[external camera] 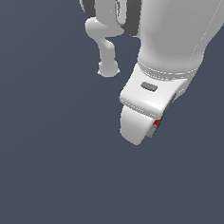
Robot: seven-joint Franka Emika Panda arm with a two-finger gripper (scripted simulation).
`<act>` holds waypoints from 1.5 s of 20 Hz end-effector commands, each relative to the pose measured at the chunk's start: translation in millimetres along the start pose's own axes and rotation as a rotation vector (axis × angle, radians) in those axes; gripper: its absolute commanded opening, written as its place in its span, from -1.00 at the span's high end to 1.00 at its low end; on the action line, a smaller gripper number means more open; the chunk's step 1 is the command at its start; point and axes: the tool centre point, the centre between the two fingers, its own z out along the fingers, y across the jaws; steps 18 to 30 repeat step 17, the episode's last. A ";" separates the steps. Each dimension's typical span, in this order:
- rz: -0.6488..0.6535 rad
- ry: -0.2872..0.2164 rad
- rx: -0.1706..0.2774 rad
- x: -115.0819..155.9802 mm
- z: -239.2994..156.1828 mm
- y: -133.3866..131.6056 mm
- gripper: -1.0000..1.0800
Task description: Pick up the object and move it to a goal position.
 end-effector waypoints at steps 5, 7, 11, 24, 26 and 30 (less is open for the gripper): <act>0.000 0.001 -0.002 7.7 -14.5 0.7 1.00; 0.000 0.001 -0.002 8.9 -16.7 0.9 1.00; 0.000 0.001 -0.002 10.6 -19.4 1.3 1.00; 0.000 0.001 -0.002 11.7 -20.6 1.2 1.00; 0.000 0.001 -0.002 11.7 -20.6 1.2 1.00; 0.000 0.001 -0.002 11.7 -20.6 1.2 1.00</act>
